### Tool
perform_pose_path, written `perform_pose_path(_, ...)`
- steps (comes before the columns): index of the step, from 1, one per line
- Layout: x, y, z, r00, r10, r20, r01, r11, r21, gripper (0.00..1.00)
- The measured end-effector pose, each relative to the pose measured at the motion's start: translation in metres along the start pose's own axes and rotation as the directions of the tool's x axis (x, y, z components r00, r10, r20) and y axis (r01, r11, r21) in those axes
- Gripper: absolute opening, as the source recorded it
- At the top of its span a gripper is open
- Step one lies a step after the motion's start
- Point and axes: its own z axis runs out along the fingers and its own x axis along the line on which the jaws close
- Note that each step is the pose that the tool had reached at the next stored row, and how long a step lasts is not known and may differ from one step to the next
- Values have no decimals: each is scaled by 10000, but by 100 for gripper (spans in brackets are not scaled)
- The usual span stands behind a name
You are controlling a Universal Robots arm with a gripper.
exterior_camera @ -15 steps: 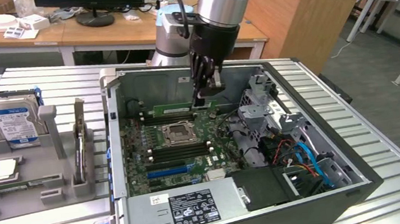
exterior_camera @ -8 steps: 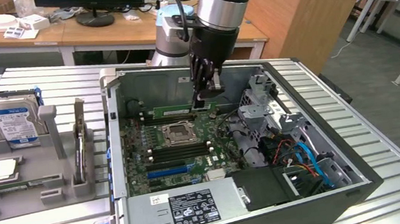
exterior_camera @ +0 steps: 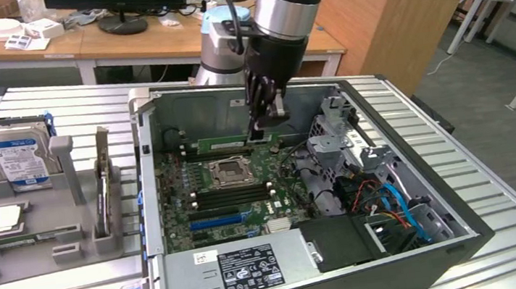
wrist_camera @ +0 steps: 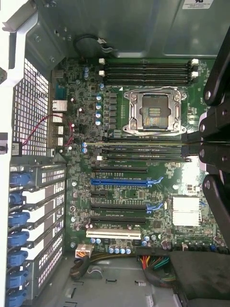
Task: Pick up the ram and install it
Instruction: 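Insert the ram into the slot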
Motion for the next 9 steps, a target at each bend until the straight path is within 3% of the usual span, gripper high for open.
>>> perform_pose_path(9, 2, -5, 93, 10000, 0, -2, 0, 10000, -1, 12)
